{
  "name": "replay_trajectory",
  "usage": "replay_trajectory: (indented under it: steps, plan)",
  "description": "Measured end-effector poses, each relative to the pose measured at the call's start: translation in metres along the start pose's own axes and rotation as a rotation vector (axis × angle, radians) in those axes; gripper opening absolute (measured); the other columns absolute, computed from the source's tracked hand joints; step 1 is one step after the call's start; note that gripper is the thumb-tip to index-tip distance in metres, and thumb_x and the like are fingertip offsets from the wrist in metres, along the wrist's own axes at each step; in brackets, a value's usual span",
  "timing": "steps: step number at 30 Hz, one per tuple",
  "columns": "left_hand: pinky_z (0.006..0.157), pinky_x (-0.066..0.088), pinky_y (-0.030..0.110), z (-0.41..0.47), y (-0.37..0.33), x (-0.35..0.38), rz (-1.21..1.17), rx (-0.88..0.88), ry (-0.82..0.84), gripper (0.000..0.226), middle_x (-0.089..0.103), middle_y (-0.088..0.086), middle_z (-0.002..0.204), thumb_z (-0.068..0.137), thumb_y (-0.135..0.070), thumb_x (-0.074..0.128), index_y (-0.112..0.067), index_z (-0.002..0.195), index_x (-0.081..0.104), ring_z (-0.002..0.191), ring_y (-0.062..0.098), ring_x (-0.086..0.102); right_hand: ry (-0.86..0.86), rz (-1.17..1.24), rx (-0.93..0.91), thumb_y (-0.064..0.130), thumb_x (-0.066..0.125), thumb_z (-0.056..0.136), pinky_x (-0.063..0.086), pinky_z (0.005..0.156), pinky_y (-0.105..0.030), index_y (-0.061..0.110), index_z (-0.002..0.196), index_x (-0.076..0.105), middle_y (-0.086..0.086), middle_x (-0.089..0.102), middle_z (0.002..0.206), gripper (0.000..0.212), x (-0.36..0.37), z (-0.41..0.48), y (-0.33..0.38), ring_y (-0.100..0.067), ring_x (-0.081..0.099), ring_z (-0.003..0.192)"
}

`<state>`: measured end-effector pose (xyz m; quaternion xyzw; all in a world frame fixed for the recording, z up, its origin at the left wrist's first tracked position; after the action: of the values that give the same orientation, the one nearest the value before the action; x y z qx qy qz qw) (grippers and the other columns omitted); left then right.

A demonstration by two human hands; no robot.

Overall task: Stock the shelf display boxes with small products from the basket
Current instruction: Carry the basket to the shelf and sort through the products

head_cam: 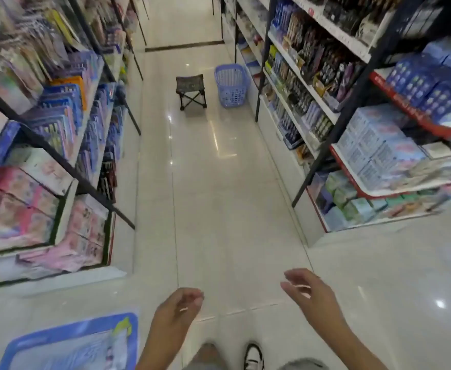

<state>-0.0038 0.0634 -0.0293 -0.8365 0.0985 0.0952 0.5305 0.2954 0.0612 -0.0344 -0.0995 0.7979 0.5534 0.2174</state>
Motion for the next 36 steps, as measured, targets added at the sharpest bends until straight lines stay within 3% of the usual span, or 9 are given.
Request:
replay_trajectory:
  steps: [4,8,17,20,23,36]
  plan:
    - [0.071,0.051,0.012,0.030,-0.012,-0.016,-0.006,0.017,-0.039,0.012,0.074,0.000,0.086,0.085,-0.001,0.066,-0.012,0.085,0.070,0.076,0.004,0.066,0.162,0.003,-0.123,0.033,0.069,0.083,0.046,0.083,-0.009,0.036,0.097,0.063,0.022,0.065,0.098,0.016,0.031,0.044,0.060,0.006,0.058,0.096]
    - [0.077,0.052,0.023,0.088,-0.030,-0.032,-0.020,0.026,-0.046,0.011,0.074,-0.001,0.086,0.086,-0.004,0.065,-0.014,0.086,0.070,0.081,0.007,0.067,0.200,0.001,-0.170,0.035,0.068,0.084,0.046,0.085,-0.010,0.036,0.100,0.062,0.021,0.064,0.101,0.017,0.056,0.095,0.092,0.005,0.057,0.098]
    - [0.073,0.053,0.021,0.254,-0.122,-0.026,-0.049,0.088,0.142,0.017,0.073,-0.003,0.092,0.090,-0.013,0.061,-0.027,0.087,0.071,0.086,0.008,0.068,0.054,0.053,0.018,0.031,0.069,0.082,0.048,0.075,-0.009,0.033,0.092,0.066,0.016,0.068,0.094,0.011,0.040,0.199,0.097,0.003,0.062,0.091]
    - [0.072,0.053,0.018,0.300,-0.149,-0.011,-0.035,0.097,0.186,0.016,0.073,-0.004,0.090,0.090,-0.011,0.061,-0.023,0.088,0.071,0.085,0.010,0.068,0.009,0.051,0.090,0.030,0.070,0.082,0.049,0.072,-0.007,0.031,0.091,0.066,0.013,0.069,0.093,0.010,0.030,0.232,0.091,0.004,0.063,0.086]
    - [0.073,0.053,0.019,0.343,-0.170,-0.002,-0.041,0.109,0.168,0.014,0.073,-0.004,0.088,0.090,-0.009,0.061,-0.019,0.088,0.070,0.084,0.009,0.068,-0.005,0.040,0.098,0.029,0.071,0.081,0.052,0.076,-0.013,0.031,0.091,0.066,0.013,0.069,0.091,0.012,0.025,0.276,0.098,0.005,0.063,0.084]
    - [0.077,0.052,0.023,0.494,-0.240,-0.037,0.055,0.108,0.004,0.019,0.073,-0.007,0.092,0.086,-0.017,0.067,-0.035,0.082,0.070,0.086,0.004,0.068,0.239,0.031,-0.172,0.036,0.066,0.084,0.050,0.087,-0.021,0.038,0.099,0.062,0.019,0.065,0.100,0.016,0.072,0.528,0.263,0.004,0.060,0.096]
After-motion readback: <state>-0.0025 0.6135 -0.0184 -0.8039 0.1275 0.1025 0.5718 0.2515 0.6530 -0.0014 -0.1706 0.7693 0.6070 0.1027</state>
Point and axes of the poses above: each hand's wrist, its own z-axis towards the middle knuckle, its own x-axis out of the palm, y = z × x, the point moved 7 cm from there along z, towards the middle knuckle
